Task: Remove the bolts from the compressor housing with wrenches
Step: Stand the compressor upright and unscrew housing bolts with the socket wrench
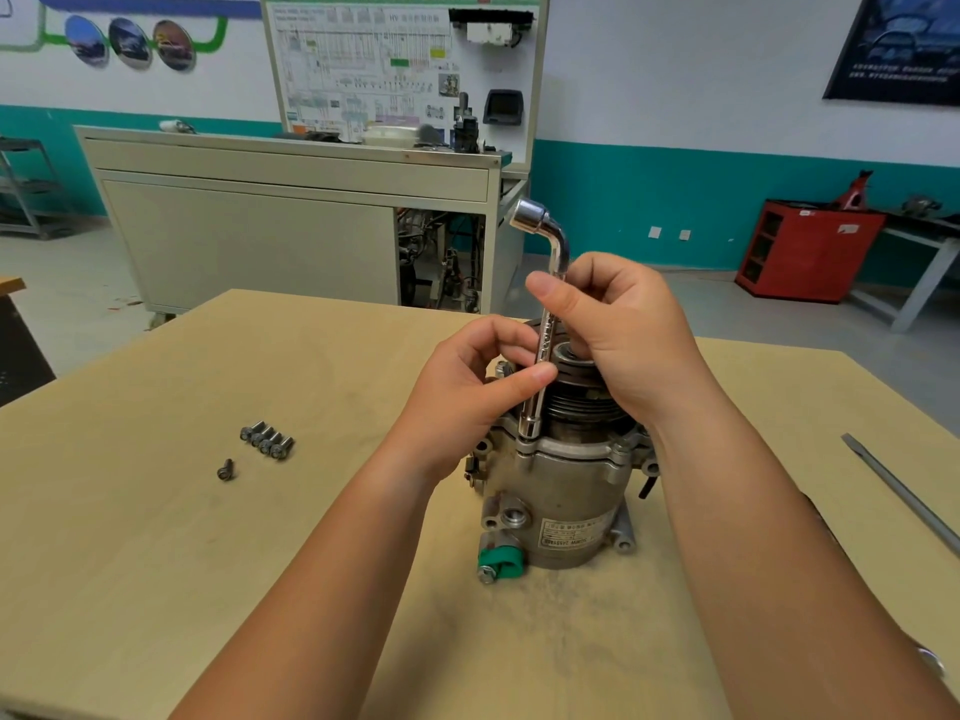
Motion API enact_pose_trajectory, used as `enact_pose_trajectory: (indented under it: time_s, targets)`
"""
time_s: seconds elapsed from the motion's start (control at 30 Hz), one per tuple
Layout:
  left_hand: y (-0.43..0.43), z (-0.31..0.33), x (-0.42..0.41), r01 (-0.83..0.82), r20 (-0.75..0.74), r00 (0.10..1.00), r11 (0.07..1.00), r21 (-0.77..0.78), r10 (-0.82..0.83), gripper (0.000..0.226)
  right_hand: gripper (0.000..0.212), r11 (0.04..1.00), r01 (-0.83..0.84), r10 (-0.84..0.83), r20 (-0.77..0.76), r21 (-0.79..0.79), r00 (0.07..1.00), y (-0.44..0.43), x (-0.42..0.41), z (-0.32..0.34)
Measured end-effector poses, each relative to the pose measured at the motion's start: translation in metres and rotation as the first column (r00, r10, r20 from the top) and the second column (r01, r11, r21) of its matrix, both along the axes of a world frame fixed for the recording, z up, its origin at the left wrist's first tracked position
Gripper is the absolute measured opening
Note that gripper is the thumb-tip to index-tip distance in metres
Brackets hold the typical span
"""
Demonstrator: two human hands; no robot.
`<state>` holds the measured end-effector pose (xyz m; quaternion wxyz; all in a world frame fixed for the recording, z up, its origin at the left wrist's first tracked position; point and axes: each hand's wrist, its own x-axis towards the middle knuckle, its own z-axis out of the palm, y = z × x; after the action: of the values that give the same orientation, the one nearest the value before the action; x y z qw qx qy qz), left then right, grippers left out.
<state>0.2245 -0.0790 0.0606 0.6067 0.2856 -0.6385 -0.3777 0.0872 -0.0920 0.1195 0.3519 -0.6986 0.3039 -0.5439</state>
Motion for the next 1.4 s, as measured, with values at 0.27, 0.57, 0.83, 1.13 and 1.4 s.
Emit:
enact_pose_trajectory:
  time_s: [0.27, 0.57, 0.83, 1.13, 1.4]
  targets:
    - [0.0022, 0.0031, 0.0034, 0.126, -0.027, 0.992, 0.992, 0.006, -0.125, 0.020, 0.020, 0.999, -0.040, 0.039, -0.086, -0.010, 0.996, 0.0050, -0.0009, 0.0036]
    - [-0.0015, -0.0023, 0.0030, 0.052, -0.034, 0.998, 0.999, 0.002, -0.052, 0.017, 0.014, 0.999, -0.041, 0.040, -0.052, -0.014, 0.998, 0.0013, -0.0013, 0.0015]
    - [-0.0002, -0.0015, 0.0010, 0.035, -0.031, 0.999, 0.999, -0.030, -0.036, 0.018, 0.020, 1.000, 0.011, -0.011, -0.021, -0.005, 1.000, -0.0020, -0.0008, 0.0002]
    - [0.0020, 0.0019, 0.0021, 0.142, -0.029, 0.989, 0.990, -0.010, -0.142, 0.021, 0.018, 0.994, -0.105, 0.105, 0.013, 0.028, 0.994, -0.0024, -0.0037, 0.0000]
    - [0.0012, 0.0028, 0.0006, 0.016, 0.010, 1.000, 1.000, -0.019, -0.015, 0.018, 0.014, 0.995, -0.095, 0.095, -0.003, 0.006, 0.995, 0.0002, -0.0024, 0.0009]
